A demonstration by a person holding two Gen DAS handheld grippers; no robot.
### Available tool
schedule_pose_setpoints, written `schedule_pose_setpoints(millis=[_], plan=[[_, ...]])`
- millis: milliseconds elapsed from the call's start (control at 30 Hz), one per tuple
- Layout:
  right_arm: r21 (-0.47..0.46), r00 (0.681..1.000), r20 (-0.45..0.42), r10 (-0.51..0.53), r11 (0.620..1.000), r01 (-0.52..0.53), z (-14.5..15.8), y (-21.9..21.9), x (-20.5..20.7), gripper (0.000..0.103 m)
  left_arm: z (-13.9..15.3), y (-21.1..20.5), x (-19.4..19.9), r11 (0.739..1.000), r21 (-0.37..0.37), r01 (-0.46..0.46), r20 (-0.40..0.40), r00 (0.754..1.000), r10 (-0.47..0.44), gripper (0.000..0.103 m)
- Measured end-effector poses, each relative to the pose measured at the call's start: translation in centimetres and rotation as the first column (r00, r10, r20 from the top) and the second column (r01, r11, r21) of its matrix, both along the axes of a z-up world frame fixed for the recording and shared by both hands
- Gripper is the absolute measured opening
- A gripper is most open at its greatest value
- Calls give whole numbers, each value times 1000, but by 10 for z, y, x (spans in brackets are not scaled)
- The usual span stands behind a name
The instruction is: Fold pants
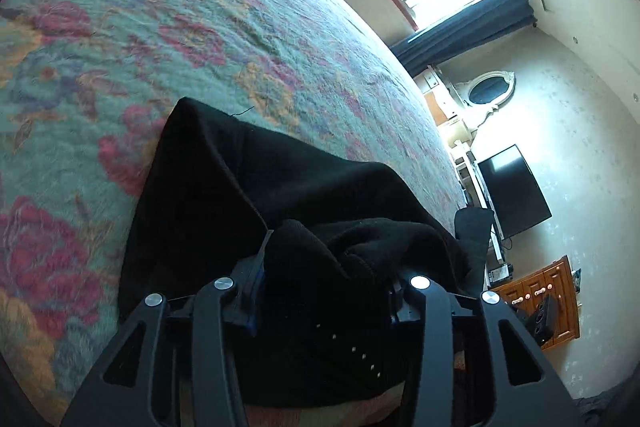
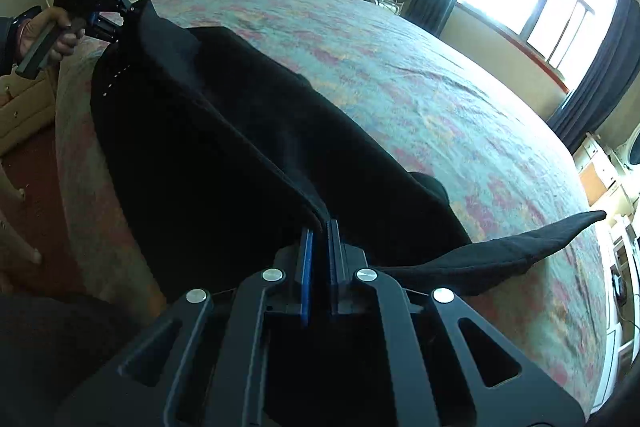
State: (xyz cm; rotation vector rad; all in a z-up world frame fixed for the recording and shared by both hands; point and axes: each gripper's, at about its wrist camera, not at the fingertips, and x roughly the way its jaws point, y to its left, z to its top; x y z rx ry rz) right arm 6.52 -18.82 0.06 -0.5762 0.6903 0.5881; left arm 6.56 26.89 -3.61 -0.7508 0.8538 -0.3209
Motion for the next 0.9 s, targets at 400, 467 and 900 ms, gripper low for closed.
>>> schedule_pose_setpoints(millis=[400, 467, 900], plan=[[303, 935, -302, -186, 911, 279, 2, -33, -2, 50, 13, -10, -74, 976, -51, -211, -36, 977, 210, 82], [369, 902, -383, -200, 862, 348, 1, -43, 2, 50, 4, -10, -78, 951, -171, -258, -57, 966, 252, 83], [504, 549, -824, -144, 260, 824, -60, -121, 17, 53, -2, -26, -29, 916, -148, -372, -90, 928, 362, 84]])
